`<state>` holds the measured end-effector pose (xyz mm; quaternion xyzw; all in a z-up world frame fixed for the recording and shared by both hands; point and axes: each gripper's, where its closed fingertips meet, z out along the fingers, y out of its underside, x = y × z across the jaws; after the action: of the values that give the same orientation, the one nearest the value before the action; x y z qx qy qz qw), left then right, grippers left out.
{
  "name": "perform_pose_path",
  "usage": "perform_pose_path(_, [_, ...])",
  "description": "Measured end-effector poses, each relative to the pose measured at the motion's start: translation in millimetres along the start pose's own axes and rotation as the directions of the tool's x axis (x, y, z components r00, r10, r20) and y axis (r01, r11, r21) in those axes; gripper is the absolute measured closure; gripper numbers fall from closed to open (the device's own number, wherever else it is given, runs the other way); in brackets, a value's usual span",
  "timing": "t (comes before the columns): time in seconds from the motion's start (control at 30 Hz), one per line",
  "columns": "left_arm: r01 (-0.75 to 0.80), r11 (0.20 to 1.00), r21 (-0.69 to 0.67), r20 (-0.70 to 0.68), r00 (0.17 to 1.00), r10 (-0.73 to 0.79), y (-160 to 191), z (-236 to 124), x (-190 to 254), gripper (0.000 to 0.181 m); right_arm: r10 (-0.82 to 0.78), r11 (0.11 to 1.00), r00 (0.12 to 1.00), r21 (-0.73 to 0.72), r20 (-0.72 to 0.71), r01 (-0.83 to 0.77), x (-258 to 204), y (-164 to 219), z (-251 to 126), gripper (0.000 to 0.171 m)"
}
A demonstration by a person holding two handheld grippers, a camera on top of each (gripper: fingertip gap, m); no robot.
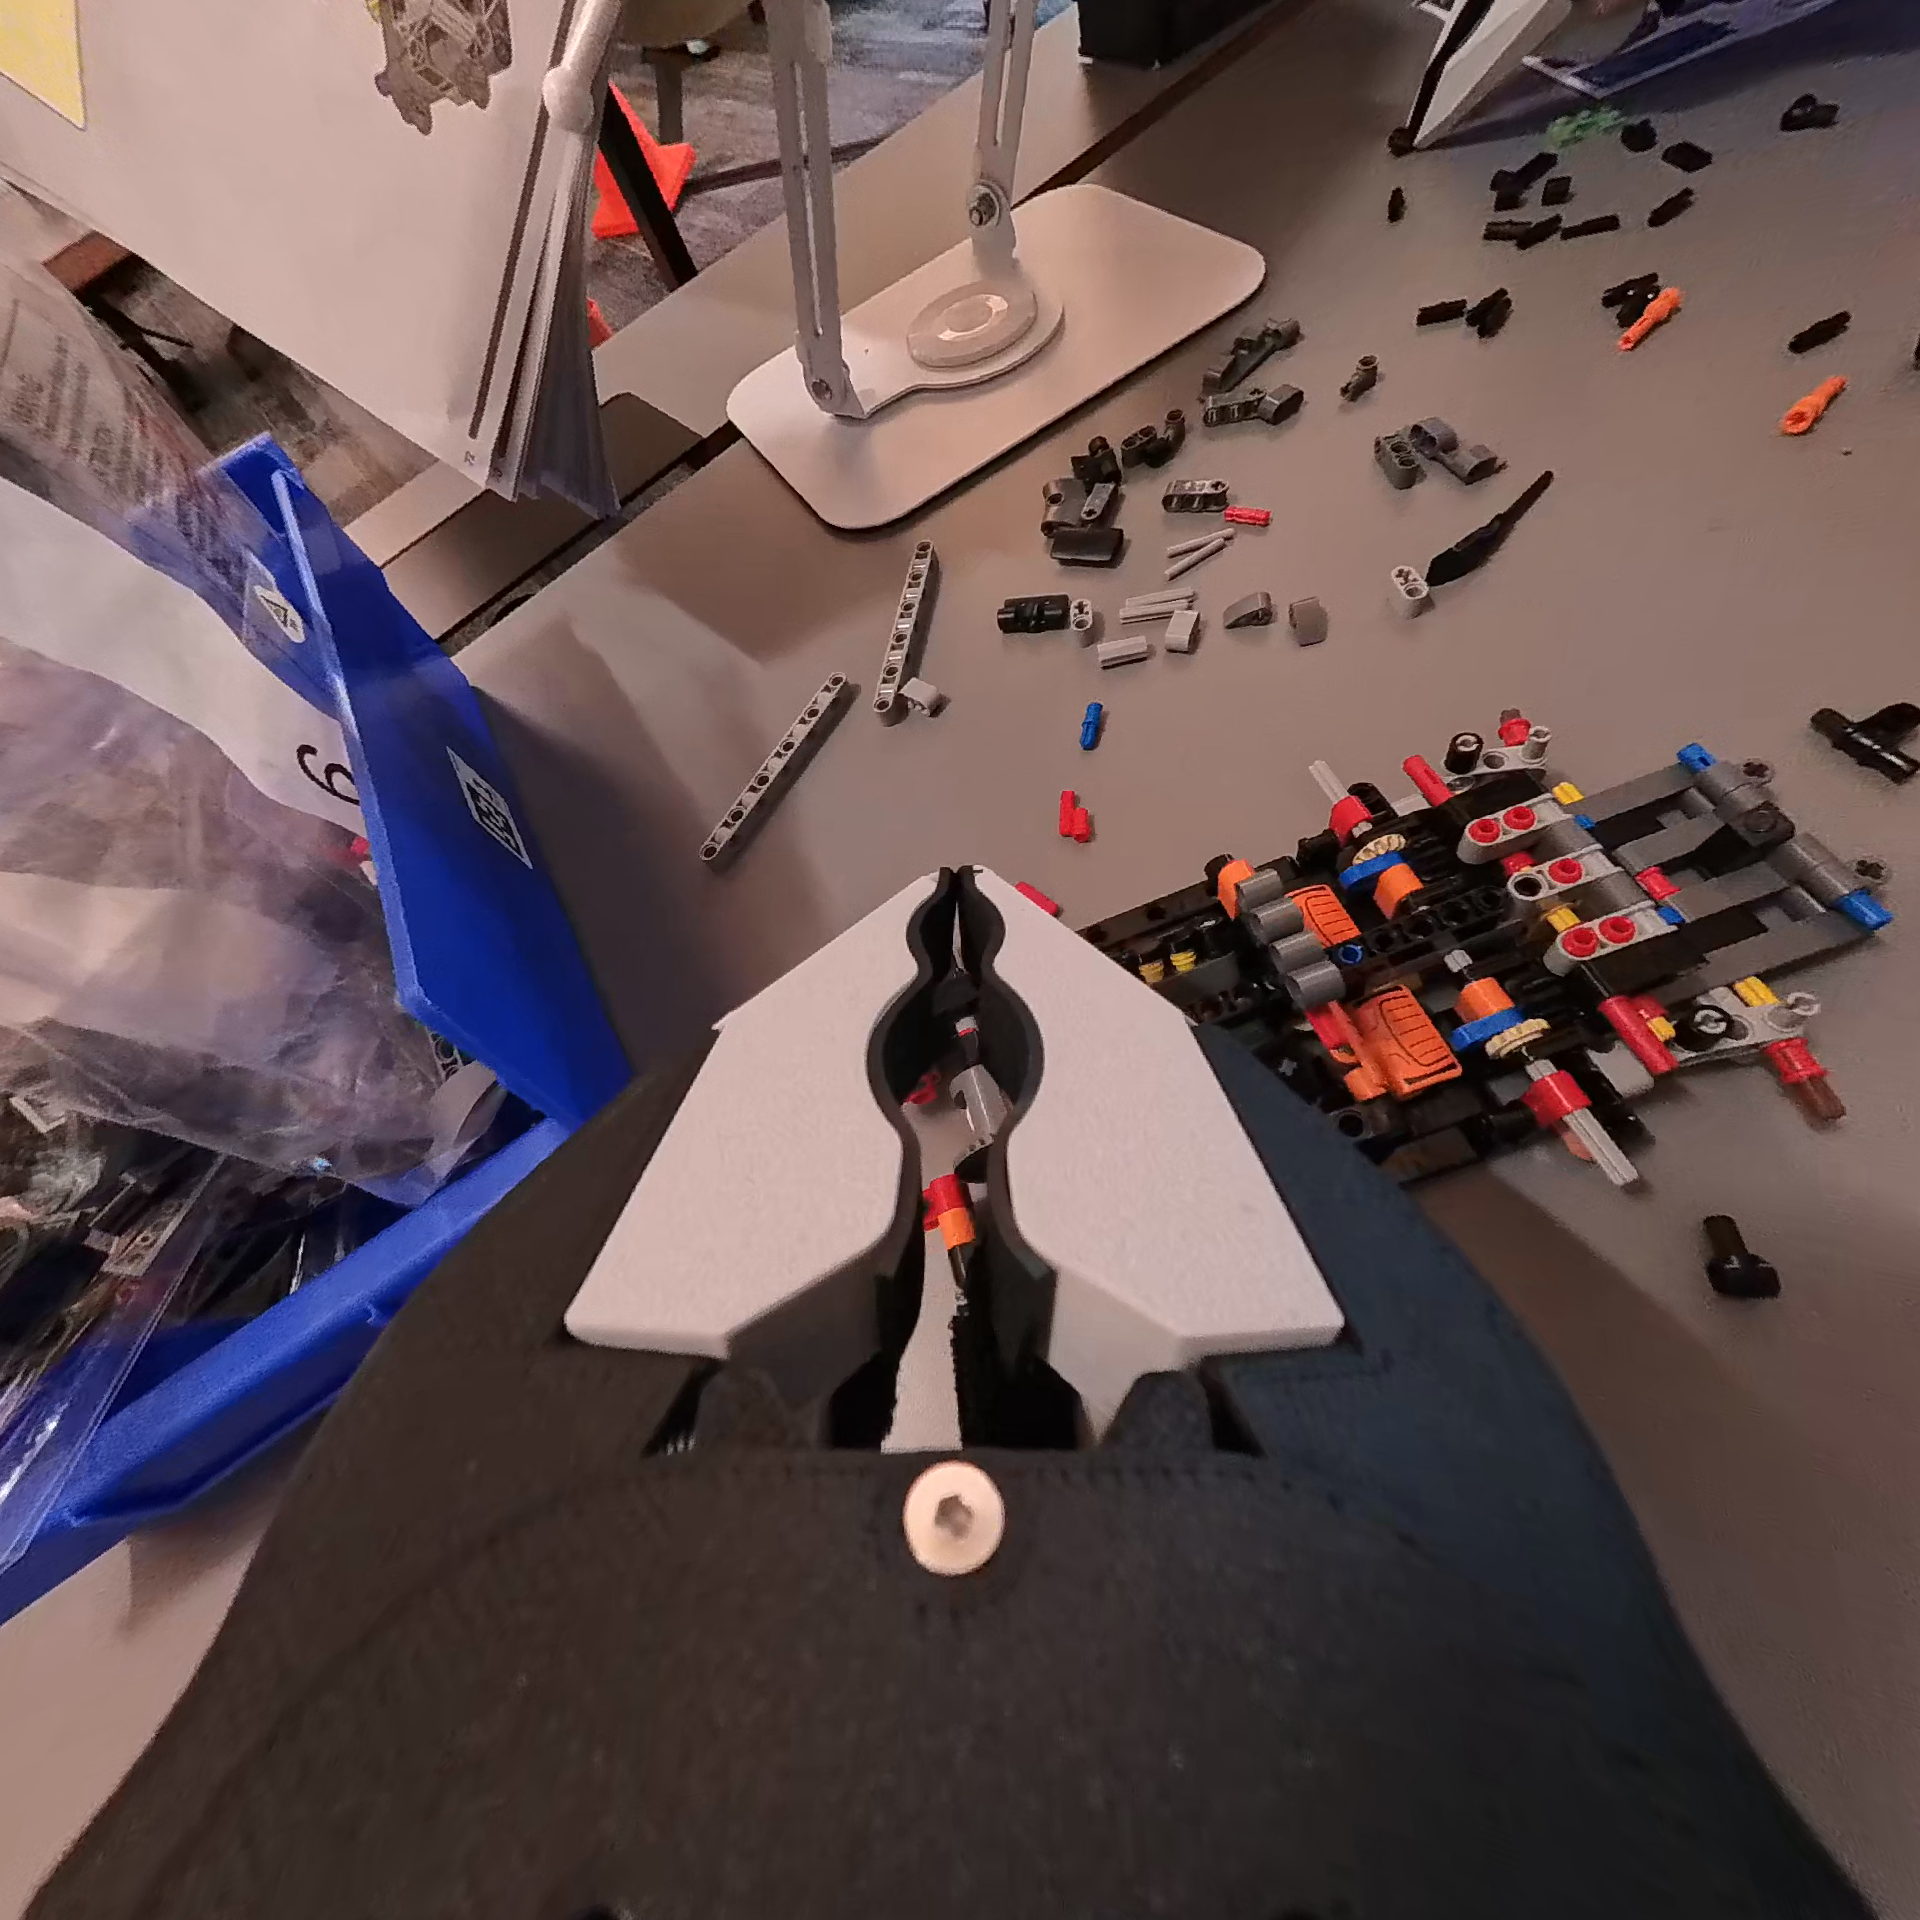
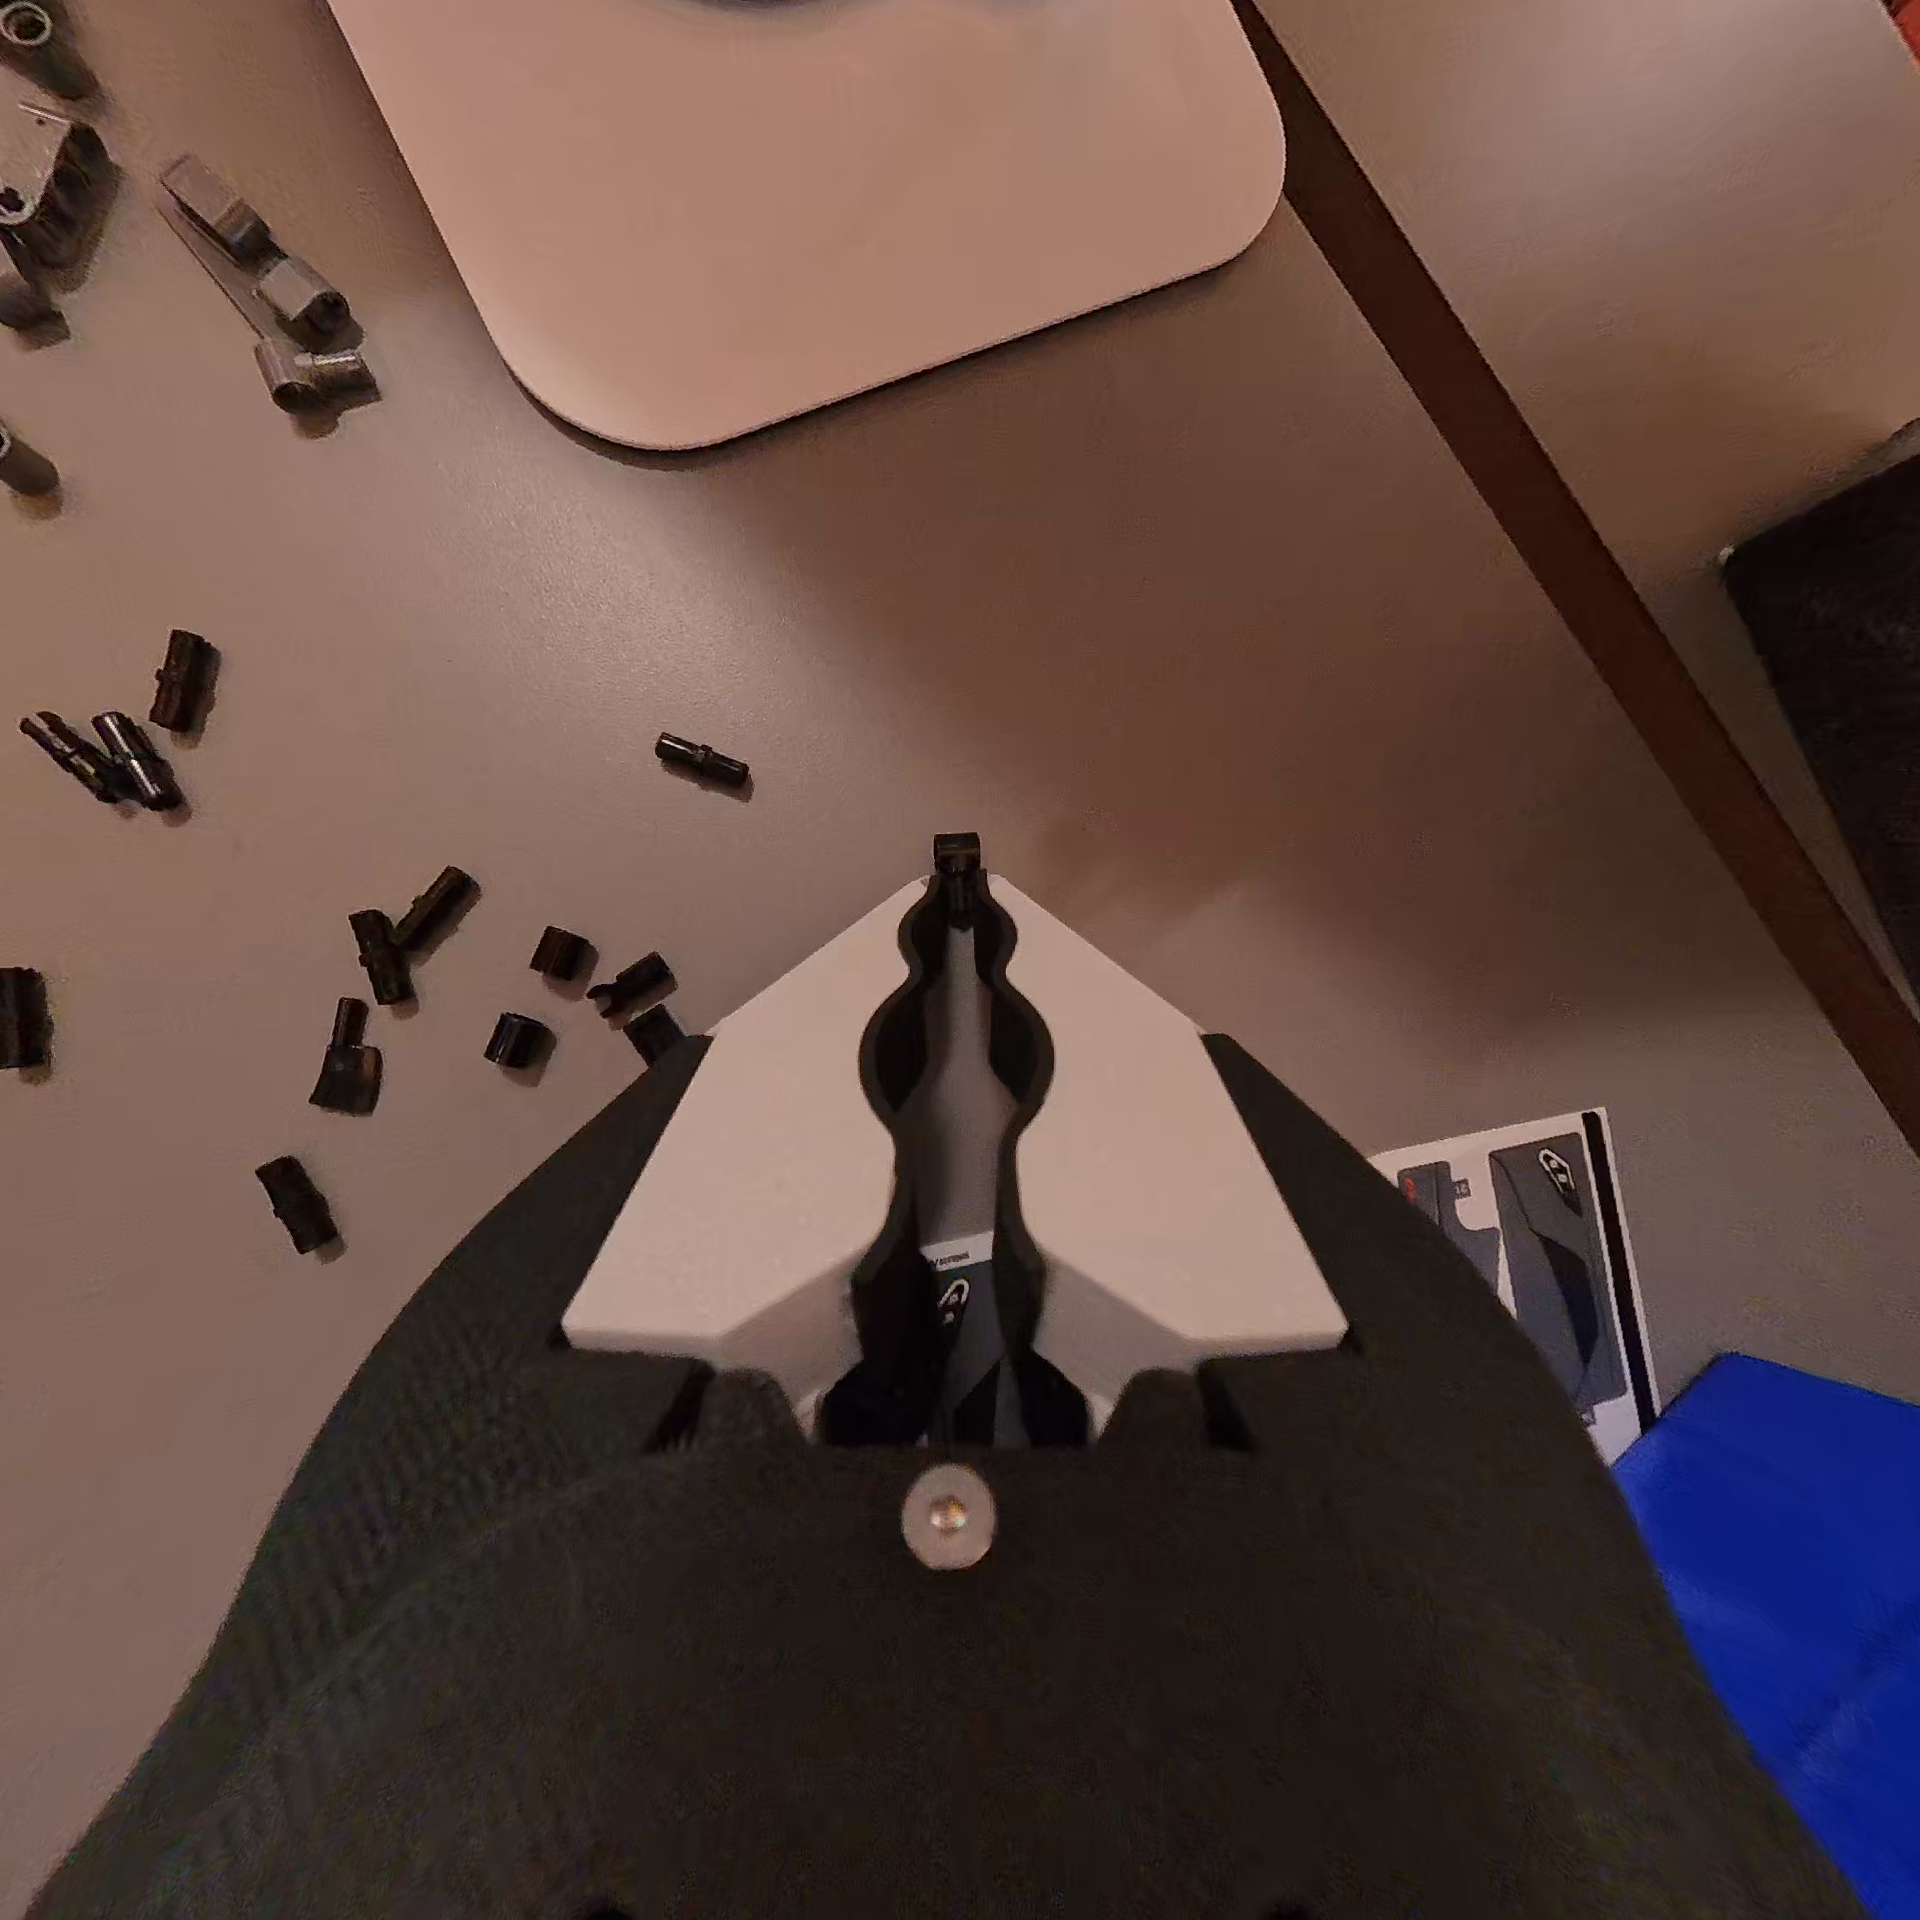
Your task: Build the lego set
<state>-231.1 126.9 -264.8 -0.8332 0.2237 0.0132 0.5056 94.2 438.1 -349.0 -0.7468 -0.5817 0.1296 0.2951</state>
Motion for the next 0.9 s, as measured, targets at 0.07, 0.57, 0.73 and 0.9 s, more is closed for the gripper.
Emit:
perform_pose_path(0.07, [0.000, 1.000, 0.000, 0.000, 1.000, 0.000, 0.4, -0.2, -0.4, 0.181, -0.003, 1.000, 1.000, -0.002, -0.001, 0.003, -1.0, 0.0, -0.2, 0.168])
perform_pose_path(0.57, [0.000, 1.000, -0.004, -0.002, 1.000, 0.000, 1.3, 1.1, 0.2, 0.181, 0.004, 1.000, 1.000, 0.023, 0.004, -0.004, -13.9, 1.2, -7.0, 0.168])
perform_pose_path(0.73, [0.000, 1.000, -0.004, -0.003, 1.000, 0.000, 1.2, 1.0, 0.3, 0.181, 0.003, 1.000, 1.000, 0.031, 0.009, -0.004, -19.9, 1.3, -9.1, 0.169])
perform_pose_path(0.9, [-0.001, 1.000, -0.004, -0.003, 1.000, 0.001, 1.2, 1.2, 0.6, 0.181, 0.001, 0.999, 1.000, 0.041, 0.012, -0.001, -25.1, -0.7, -12.0, 0.168])
